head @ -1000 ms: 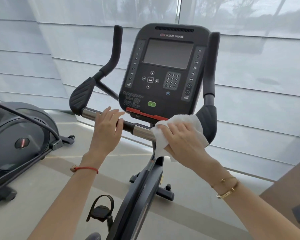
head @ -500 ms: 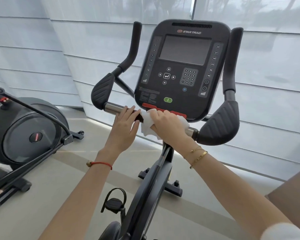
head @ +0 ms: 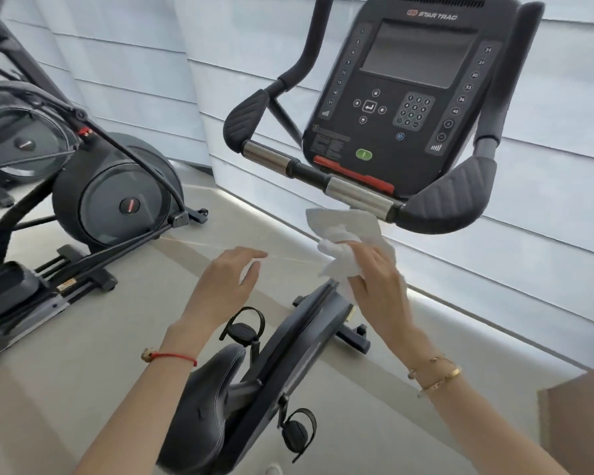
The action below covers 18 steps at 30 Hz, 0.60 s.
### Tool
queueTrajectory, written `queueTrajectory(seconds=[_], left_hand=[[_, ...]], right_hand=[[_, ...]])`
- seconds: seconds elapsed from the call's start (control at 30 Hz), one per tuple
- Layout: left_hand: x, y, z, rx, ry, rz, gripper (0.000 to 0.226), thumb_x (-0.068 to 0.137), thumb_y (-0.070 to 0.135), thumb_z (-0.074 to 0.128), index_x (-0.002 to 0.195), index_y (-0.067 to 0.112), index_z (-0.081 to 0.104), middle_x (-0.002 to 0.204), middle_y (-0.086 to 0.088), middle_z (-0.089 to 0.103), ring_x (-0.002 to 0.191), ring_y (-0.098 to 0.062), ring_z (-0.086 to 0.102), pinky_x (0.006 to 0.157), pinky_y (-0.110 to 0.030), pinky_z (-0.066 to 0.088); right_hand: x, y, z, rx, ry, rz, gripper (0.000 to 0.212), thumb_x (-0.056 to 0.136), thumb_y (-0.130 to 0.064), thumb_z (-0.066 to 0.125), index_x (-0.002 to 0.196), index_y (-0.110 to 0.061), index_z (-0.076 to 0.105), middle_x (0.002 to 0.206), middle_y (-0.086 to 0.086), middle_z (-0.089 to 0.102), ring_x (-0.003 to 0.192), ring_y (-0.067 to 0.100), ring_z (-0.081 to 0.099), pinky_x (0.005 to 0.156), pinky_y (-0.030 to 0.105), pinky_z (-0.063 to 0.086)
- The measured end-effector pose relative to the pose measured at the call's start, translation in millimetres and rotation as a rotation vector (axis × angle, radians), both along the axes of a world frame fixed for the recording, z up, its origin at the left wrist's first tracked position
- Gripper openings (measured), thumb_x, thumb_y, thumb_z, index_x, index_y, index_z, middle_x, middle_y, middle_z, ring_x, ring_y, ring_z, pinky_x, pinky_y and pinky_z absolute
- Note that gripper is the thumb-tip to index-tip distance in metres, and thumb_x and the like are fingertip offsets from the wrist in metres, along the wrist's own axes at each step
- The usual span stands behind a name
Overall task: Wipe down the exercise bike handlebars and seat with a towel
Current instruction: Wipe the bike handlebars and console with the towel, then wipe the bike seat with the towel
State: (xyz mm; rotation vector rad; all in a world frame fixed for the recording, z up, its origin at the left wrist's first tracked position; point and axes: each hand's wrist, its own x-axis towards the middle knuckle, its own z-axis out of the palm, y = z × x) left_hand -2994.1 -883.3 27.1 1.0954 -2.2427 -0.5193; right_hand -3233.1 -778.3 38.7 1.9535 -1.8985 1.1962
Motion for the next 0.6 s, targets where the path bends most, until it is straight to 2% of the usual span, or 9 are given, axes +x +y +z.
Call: queueTrajectory(seconds=[0.03,0.1,0.17,0.23,0.3,0.37,0.47,0.6], left_hand=[[7,12,-5,0.029,-0.002,0.026,0.028,0.100,0.023,0.046,0.121,0.024,0.063,0.120,0.011,0.063,0.114,-0.006,0.054,0.100,-0.021,0.039],[24,35,-16,0.081,-0.007,0.084,0.028,0.099,0.025,0.046,0.120,0.027,0.064,0.120,0.012,0.063,0.115,-0.006,0.054,0.101,-0.022,0.039],[40,58,-29,0.116,-0.003,0.156,0.026,0.099,0.026,0.047,0.118,0.029,0.065,0.119,0.012,0.064,0.115,-0.007,0.055,0.103,-0.028,0.041],[56,82,-42,0.154,-0.006,0.230,0.026,0.098,0.024,0.048,0.117,0.026,0.066,0.118,0.012,0.065,0.114,-0.007,0.056,0.103,-0.028,0.041],[72,107,-54,0.190,0.001,0.305,0.026,0.098,0.022,0.048,0.116,0.025,0.067,0.117,0.012,0.065,0.112,-0.007,0.057,0.101,-0.025,0.042],[83,126,-64,0.209,0.002,0.362,0.025,0.098,0.020,0.049,0.115,0.025,0.067,0.114,0.014,0.065,0.109,-0.006,0.057,0.098,-0.023,0.042],[94,145,-79,0.234,0.001,0.410,0.024,0.097,0.019,0.049,0.113,0.027,0.066,0.109,0.018,0.063,0.107,-0.002,0.056,0.096,-0.020,0.041],[103,156,-90,0.252,0.015,0.445,0.025,0.098,0.021,0.048,0.114,0.031,0.065,0.109,0.022,0.062,0.107,0.003,0.055,0.095,-0.016,0.041]], right_hand=[[6,9,-9,0.054,-0.151,0.045,0.024,0.097,-0.022,0.052,0.118,-0.017,0.062,0.101,-0.007,0.064,0.088,0.016,0.057,0.070,0.019,0.047],[19,26,-25,0.182,-0.429,0.044,0.013,0.097,-0.020,0.054,0.105,-0.016,0.064,0.083,-0.004,0.064,0.071,0.013,0.055,0.060,0.009,0.038],[33,41,-37,0.374,-0.667,0.002,0.012,0.097,-0.019,0.053,0.091,-0.021,0.063,0.075,-0.006,0.063,0.067,0.006,0.056,0.057,0.009,0.039],[46,57,-51,0.524,-0.828,-0.015,0.017,0.098,-0.026,0.052,0.085,-0.024,0.063,0.072,-0.007,0.063,0.070,0.010,0.059,0.063,0.015,0.042],[58,70,-62,0.602,-0.914,-0.006,0.022,0.098,-0.033,0.051,0.081,-0.029,0.064,0.070,-0.010,0.063,0.072,0.011,0.060,0.069,0.024,0.044],[68,79,-70,0.640,-0.987,0.018,0.027,0.098,-0.030,0.051,0.073,-0.034,0.060,0.066,-0.015,0.060,0.070,0.009,0.057,0.069,0.023,0.043],[77,87,-82,0.709,-0.945,0.033,0.021,0.098,-0.021,0.053,0.080,-0.032,0.059,0.079,-0.008,0.065,0.075,0.012,0.060,0.066,0.020,0.046],[88,86,-93,0.762,-0.939,0.045,0.020,0.099,-0.019,0.053,0.083,-0.031,0.058,0.085,-0.002,0.066,0.075,0.011,0.060,0.066,0.019,0.046]])
